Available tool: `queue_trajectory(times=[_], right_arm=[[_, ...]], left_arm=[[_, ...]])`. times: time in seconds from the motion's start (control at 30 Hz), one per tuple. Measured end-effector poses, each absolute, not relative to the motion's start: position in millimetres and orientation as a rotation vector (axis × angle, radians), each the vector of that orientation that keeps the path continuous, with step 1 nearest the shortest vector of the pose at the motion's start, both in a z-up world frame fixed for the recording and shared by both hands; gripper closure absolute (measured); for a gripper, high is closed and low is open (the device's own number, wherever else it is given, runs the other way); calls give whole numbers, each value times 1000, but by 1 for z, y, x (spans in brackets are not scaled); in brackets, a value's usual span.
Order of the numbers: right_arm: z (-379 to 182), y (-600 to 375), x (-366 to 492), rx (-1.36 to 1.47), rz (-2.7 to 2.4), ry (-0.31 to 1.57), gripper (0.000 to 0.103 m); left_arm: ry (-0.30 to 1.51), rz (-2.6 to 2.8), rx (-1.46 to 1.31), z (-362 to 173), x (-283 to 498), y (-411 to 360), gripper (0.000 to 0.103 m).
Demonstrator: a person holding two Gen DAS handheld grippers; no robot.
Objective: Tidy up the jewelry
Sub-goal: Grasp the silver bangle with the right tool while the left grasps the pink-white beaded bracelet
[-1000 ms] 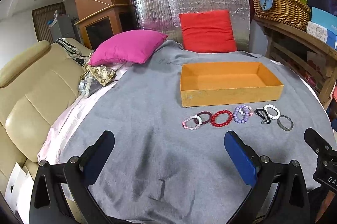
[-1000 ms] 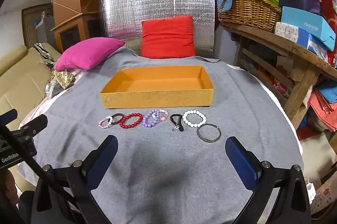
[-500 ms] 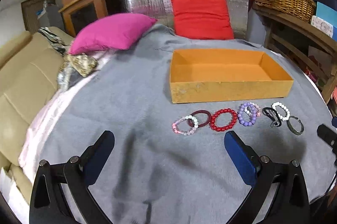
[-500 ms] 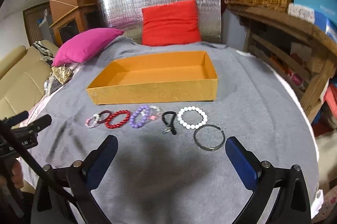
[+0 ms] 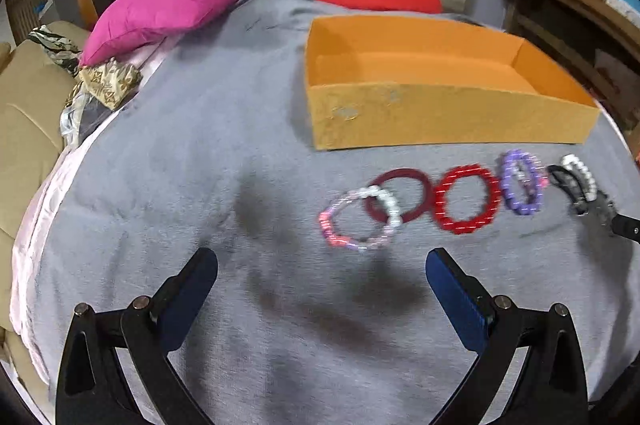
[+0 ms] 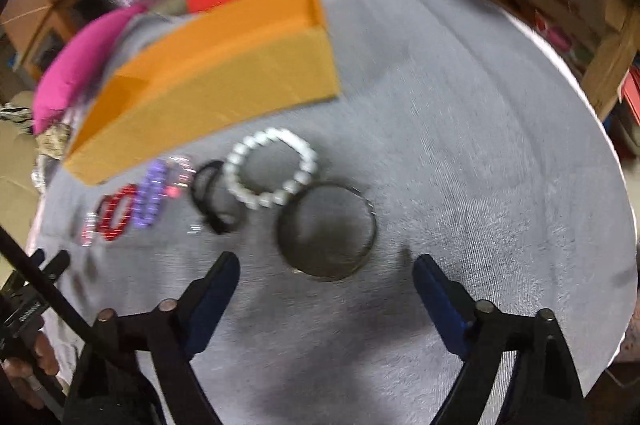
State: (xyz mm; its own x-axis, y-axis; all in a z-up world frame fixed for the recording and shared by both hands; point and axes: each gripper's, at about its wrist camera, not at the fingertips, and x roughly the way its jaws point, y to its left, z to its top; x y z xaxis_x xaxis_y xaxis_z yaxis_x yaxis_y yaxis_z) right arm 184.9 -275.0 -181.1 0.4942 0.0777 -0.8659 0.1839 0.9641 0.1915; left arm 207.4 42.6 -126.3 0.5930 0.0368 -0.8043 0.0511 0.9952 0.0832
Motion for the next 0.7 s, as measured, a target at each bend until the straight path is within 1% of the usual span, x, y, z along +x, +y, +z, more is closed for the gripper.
queue_trajectory(times=[0.13,0.23,0.43,0.47,0.5,0.53,0.57,0.63,0.67,0.7], right_arm=[[-190,-271,189,207,-95,1073,19],[-195,-266,191,149,-130,1071,27],[-193,-257,180,61,-170,1066,37],[-194,-254,182,61,-169,1060,39],[-195,-251,182,58,-168,1056,40],[-197,-248,183,58,-165,1049,43],[-194,-246,181,50,-167,1049,45],[-189,-239,180,44,-169,1045,45],[-189,-240,181,48,-166,1044,45],[-187,-238,180,52,-164,1042,45]], left_arm=[[962,-15,98,-133,215,43,0],[995,-38,84,-140,222,42,0],[1020,-51,61,-148,240,43,0],[1023,-53,53,-149,243,45,3],[1029,-59,43,-150,245,46,11],[1040,-70,33,-152,247,47,16],[1050,-84,24,-155,248,48,29],[1044,-109,14,-156,249,49,35],[1038,-122,21,-155,250,49,44],[1036,-145,24,-154,249,48,49]])
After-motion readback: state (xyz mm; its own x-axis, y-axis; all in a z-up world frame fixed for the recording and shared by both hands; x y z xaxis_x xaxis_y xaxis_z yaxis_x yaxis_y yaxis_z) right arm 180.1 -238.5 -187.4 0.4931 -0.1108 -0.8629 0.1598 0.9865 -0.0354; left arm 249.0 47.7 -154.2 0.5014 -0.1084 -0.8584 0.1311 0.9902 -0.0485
